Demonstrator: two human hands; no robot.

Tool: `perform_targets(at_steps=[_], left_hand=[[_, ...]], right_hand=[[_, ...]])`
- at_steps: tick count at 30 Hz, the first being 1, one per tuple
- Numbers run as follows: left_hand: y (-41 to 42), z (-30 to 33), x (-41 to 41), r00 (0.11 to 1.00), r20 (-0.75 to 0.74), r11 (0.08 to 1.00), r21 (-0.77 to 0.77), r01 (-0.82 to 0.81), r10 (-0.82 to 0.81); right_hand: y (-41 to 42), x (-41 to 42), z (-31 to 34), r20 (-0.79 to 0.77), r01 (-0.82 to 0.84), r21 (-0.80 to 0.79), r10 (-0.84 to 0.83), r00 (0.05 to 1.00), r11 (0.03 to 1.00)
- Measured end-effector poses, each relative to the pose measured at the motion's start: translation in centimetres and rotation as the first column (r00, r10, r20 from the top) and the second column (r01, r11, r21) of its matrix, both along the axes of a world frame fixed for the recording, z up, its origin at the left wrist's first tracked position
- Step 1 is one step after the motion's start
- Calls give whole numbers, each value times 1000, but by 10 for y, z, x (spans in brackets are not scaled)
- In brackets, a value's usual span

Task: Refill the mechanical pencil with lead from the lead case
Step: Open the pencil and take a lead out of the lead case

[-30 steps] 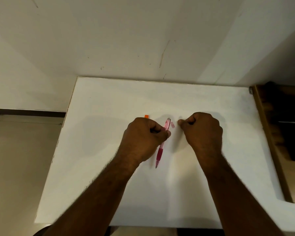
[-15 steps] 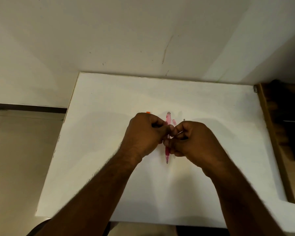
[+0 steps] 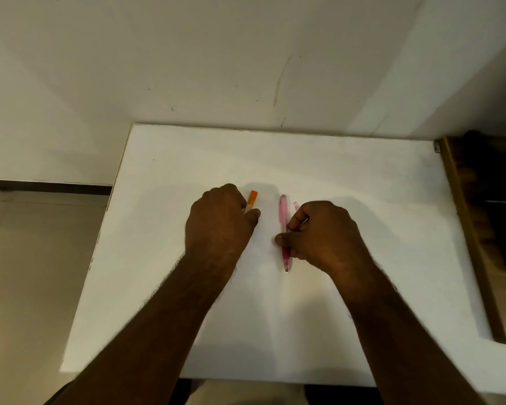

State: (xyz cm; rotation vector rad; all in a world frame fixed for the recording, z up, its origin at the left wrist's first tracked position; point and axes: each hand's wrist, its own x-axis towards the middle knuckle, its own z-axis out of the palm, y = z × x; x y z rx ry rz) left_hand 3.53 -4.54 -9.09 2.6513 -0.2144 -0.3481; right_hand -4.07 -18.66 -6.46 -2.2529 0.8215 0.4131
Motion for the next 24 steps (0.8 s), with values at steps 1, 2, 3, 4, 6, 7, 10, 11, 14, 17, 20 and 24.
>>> perform_targets(at_steps=[1, 2, 3, 4, 6, 7, 10, 11, 14, 17, 20, 24], left_hand=[[0, 0, 0, 1000, -3, 1000, -3, -6, 6], [0, 2, 0, 1000, -7, 1000, -5, -7, 7], [0, 3, 0, 1000, -10, 1000, -9, -5, 5], [0, 4, 0, 1000, -12, 1000, -20, 0, 0], [0, 9, 0, 1000, -8, 997, -72, 15, -16], [-1, 12, -1, 1000, 6, 994, -105, 29, -29], [-4, 21, -6, 993, 86, 978, -185, 97, -82], [-4, 24, -9, 989, 108, 973, -201, 117, -97], [-1, 32, -16, 983, 140, 965, -216, 150, -121], [2, 37, -19, 982, 148, 964, -219, 152, -121], [3, 39, -20, 982, 146, 967, -209, 145, -116], [8, 39, -16, 989, 134, 974, -207, 95, -68]], right_hand=[[-1, 0, 0, -6, -2, 2, 2, 1000, 1000], [-3, 0, 0, -5, 7, 11, -7, 1000, 1000], [-5, 0, 0, 8, 31, 26, -32, 999, 999], [-8, 0, 0, 43, 74, 49, -76, 996, 996], [-13, 1, 1, 163, 184, 123, -203, 966, 975], [-15, 2, 2, 224, 232, 181, -270, 936, 956], [-13, 7, 6, 281, 292, 420, -428, 859, 860], [-11, 9, 6, 271, 288, 483, -454, 849, 827], [-5, 12, 8, 271, 254, 567, -469, 841, 783], [-4, 9, 9, 307, 230, 599, -486, 818, 767], [-9, 7, 7, 329, 251, 632, -548, 769, 733], [-12, 7, 0, 412, 239, 497, -469, 781, 834]])
